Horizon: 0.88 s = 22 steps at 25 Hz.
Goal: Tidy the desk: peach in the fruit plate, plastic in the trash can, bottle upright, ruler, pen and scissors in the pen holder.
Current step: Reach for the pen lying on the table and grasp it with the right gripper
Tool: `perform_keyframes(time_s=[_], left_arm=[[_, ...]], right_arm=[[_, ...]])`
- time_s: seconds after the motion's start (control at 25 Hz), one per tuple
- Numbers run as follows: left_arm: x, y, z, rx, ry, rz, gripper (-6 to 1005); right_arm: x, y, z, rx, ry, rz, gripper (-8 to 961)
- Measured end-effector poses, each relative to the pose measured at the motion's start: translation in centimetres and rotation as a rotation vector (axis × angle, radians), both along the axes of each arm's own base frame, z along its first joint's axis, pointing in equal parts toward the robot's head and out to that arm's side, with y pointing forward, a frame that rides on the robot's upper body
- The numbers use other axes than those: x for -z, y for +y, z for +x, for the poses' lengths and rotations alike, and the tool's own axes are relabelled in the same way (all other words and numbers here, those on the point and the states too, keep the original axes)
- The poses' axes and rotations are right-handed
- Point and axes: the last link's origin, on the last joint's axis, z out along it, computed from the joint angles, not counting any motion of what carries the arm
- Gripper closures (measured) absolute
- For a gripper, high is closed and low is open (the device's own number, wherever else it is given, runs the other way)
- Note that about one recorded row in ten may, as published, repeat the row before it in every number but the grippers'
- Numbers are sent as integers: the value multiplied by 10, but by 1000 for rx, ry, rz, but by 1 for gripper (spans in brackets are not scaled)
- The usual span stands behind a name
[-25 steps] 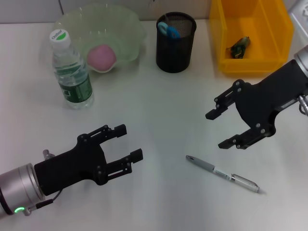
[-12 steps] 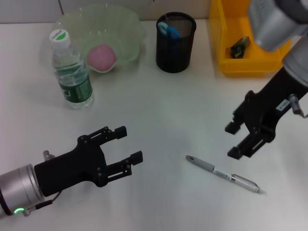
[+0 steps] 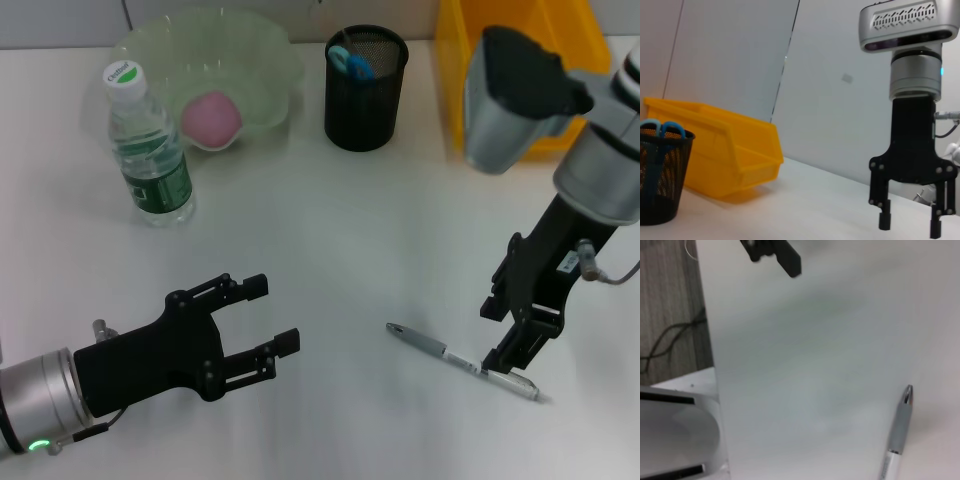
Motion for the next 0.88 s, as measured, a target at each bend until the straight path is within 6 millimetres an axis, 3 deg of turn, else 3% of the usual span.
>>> perform_keyframes(time_s=[0.32,0.88], left_arm=[[1,-1,2,52,27,-35,230],[1,3,7,178,112,-89,230]], right_arm=[[20,-2,8,-30,-73,6,327],[37,-4,15,-79,-140,26,331]])
